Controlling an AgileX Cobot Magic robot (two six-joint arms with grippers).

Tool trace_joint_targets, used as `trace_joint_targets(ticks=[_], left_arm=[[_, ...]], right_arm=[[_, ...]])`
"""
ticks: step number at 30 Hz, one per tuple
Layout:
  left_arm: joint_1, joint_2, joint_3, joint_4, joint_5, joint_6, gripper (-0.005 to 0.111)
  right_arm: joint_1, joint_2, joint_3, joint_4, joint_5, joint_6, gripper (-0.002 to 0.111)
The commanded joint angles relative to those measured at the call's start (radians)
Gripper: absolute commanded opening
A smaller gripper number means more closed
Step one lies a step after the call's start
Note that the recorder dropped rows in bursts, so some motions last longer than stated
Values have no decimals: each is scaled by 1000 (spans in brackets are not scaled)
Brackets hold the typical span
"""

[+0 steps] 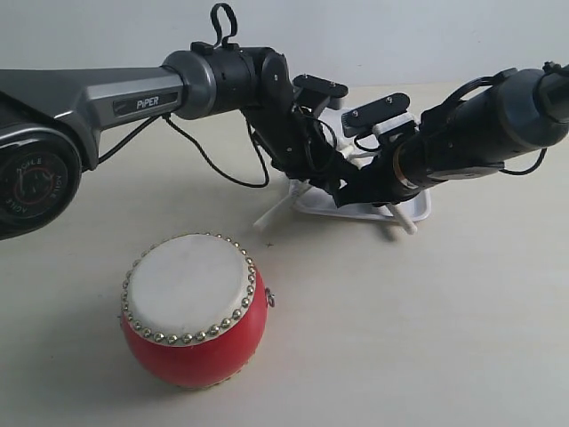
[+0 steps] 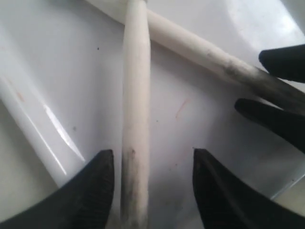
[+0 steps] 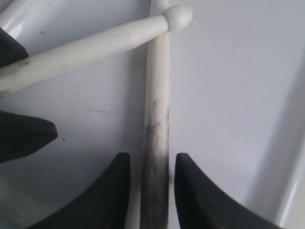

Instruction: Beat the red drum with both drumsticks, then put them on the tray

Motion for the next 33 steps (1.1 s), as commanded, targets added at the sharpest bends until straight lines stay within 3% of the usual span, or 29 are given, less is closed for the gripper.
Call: trace_joint_targets(ticks=[1,19,24,26,28,29,30,33], left_arm=[[3,10,2,25,1,3,51],[3,-59,2,26,5,3,51],[3,-181,2,26,111,-4,51],[3,-240,2,26,163,-38,44],[2,-304,2,26,216,-44,23],[2,-345,2,23,253,-44,6],[2,-364,2,20,274,-44,0],[-2,-427,2,-21,367,-46,0]], right_arm=[[-3,-10,-15,6,-13,8,32],[-3,-183,-18,29,-16,8,32],[-1,-285,-11,106,-17,8,32],[5,-358,12,106,-24,-23,21],[5,-457,54,108,-46,-27,0],[5,-530,80,108,-46,-27,0],[5,-565,93,108,-46,-27,0],[5,-692,150,110,-46,-27,0]])
